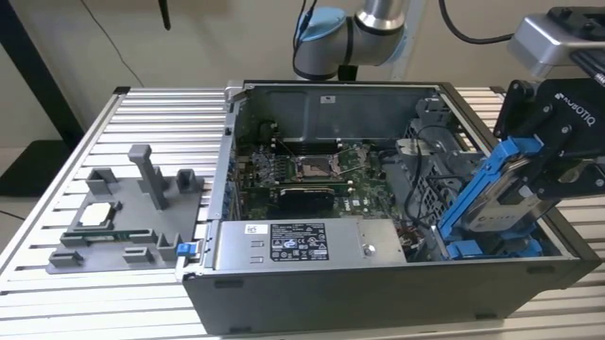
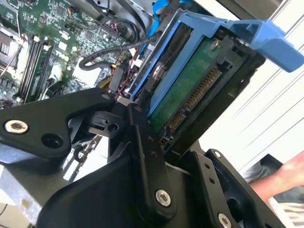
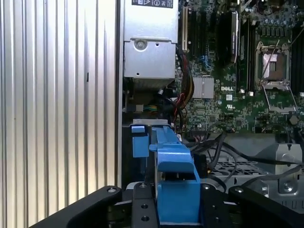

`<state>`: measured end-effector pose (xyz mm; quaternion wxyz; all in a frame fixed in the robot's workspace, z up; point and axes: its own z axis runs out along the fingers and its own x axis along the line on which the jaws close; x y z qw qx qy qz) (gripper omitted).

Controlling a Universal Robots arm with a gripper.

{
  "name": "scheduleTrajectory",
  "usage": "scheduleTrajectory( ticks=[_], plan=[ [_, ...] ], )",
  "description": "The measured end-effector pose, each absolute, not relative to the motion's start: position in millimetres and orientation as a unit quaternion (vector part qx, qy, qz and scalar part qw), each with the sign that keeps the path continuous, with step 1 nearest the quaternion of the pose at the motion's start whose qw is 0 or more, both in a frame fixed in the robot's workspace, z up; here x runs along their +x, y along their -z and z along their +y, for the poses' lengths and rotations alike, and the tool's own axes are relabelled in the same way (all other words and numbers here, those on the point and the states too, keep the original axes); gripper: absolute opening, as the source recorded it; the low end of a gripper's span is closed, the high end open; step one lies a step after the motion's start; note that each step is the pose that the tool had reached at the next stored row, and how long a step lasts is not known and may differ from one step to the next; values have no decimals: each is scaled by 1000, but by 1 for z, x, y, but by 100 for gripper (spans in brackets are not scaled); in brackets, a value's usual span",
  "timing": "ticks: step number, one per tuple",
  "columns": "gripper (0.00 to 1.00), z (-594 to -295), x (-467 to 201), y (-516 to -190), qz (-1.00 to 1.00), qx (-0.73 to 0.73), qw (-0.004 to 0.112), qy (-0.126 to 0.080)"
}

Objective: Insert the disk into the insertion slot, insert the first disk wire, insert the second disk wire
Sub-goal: 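Insert the disk into the insertion slot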

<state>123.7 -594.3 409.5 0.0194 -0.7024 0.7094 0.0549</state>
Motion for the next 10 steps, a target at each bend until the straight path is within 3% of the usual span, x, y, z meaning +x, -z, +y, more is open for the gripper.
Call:
scheduleTrajectory(
  ticks=[10],
  plan=[
    [0,-590,123,-398,709,-703,21,-56]
  ],
)
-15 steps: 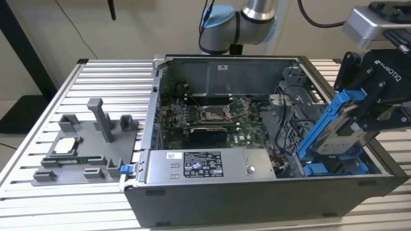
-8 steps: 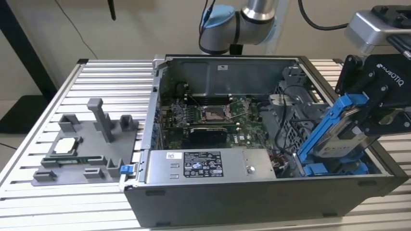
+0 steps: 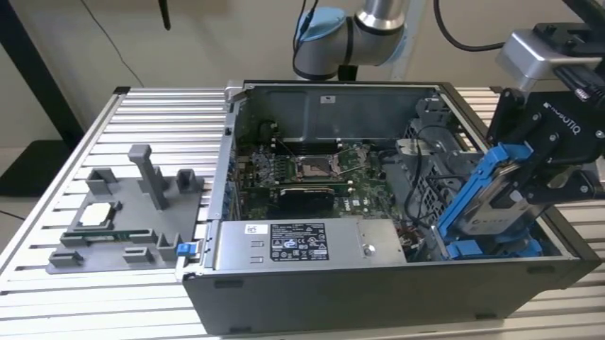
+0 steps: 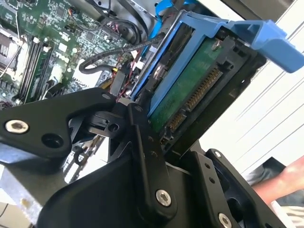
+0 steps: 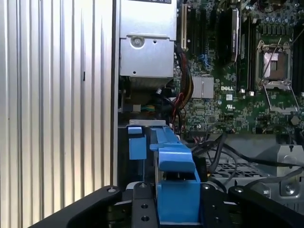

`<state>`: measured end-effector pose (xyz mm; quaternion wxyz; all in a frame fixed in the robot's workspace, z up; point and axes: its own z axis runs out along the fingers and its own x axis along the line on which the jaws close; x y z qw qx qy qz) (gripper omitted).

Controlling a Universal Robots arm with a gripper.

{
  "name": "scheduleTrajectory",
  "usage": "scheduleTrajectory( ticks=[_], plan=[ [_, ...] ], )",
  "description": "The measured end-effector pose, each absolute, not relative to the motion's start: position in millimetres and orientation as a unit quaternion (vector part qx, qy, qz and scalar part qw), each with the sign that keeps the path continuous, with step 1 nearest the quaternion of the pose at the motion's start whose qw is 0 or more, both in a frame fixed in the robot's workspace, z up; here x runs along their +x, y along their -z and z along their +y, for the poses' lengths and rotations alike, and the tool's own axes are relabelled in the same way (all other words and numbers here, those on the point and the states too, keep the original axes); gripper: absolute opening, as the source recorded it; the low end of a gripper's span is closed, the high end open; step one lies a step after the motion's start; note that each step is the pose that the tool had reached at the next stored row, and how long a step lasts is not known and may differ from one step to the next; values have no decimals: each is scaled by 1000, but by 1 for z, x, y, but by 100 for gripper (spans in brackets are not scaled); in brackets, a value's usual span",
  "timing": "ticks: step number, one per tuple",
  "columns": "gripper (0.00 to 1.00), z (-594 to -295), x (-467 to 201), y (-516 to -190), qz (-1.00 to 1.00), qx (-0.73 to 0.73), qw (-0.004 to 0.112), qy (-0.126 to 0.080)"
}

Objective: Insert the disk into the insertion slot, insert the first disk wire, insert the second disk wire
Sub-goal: 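Insert the disk into the insertion slot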

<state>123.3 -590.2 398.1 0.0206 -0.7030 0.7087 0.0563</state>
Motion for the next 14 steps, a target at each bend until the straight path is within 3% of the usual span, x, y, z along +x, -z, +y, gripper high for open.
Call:
scheduleTrajectory(
  ticks=[14],
  plan=[
    [0,-588,123,-379,708,-704,21,-57]
  ],
)
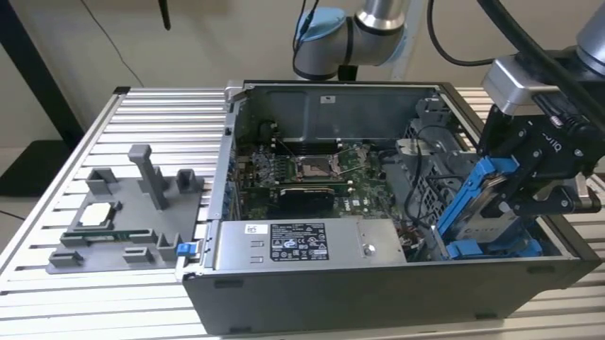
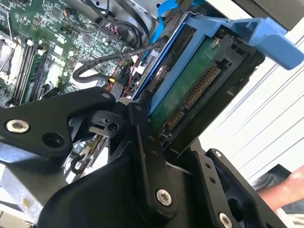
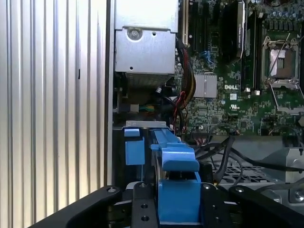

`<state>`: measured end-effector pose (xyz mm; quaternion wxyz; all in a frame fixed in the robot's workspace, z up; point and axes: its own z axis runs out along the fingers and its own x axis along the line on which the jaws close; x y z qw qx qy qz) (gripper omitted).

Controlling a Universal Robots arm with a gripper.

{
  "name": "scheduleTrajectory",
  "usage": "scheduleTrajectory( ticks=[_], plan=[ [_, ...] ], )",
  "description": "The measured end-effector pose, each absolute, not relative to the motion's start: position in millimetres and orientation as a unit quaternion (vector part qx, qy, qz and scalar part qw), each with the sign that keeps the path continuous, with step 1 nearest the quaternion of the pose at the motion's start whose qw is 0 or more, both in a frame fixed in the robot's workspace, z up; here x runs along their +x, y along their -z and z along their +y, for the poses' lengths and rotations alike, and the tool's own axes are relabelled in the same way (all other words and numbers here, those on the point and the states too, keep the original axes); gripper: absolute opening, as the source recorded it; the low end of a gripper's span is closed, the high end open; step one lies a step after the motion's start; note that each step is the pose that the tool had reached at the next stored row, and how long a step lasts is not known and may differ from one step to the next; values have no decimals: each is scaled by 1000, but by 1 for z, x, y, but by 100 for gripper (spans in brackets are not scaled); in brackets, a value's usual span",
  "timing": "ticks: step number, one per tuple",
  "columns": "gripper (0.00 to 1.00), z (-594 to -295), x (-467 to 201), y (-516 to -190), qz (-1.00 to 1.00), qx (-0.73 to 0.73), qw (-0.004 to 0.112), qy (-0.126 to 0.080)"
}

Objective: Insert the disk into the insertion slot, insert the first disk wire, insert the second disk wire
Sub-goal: 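Insert the disk into the insertion slot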

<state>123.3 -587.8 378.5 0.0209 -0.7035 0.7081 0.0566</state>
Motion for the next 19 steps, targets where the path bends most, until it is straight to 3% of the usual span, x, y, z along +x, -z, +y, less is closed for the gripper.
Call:
scheduleTrajectory(
  ticks=[3,4,19],
  plan=[
    [0,-588,123,-378,708,-704,22,-57],
    [100,-588,123,-378,708,-704,21,-57],
    [100,-572,123,-395,708,-704,23,-54]
  ],
)
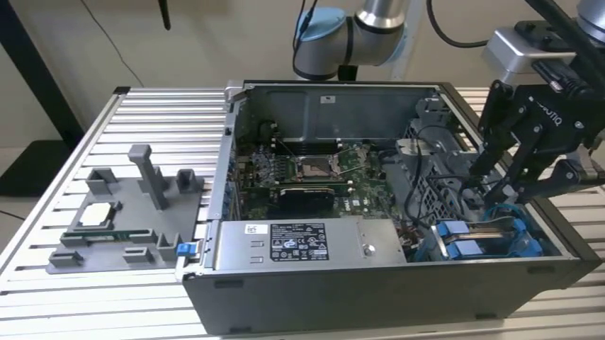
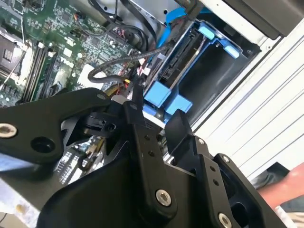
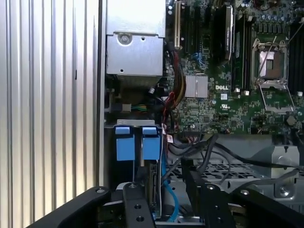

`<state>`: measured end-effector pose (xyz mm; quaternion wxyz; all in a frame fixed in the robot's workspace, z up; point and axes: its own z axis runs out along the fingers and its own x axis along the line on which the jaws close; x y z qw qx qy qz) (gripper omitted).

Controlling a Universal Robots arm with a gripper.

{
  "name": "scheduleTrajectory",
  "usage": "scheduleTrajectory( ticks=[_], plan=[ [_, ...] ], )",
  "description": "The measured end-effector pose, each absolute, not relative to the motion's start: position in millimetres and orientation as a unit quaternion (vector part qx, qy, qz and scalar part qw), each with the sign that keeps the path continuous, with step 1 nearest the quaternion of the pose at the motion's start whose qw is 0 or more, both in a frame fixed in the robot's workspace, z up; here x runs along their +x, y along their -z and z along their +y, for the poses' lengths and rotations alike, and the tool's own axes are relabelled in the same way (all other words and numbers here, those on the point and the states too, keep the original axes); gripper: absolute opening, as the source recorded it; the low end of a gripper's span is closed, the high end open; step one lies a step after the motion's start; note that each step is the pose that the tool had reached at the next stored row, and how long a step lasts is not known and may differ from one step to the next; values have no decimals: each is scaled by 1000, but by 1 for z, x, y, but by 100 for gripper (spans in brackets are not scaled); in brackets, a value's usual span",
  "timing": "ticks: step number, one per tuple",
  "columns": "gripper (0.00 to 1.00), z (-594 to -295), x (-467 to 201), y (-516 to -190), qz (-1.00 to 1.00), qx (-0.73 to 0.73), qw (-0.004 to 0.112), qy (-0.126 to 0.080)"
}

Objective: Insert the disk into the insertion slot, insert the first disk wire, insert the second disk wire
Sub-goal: 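Insert the disk into the insertion slot, then insert the first disk wire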

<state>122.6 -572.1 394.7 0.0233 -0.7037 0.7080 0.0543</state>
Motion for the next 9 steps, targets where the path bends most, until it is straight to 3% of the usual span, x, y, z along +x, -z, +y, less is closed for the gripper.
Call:
scheduleTrajectory(
  ticks=[9],
  plan=[
    [100,-553,115,-389,708,-704,29,-49]
  ],
)
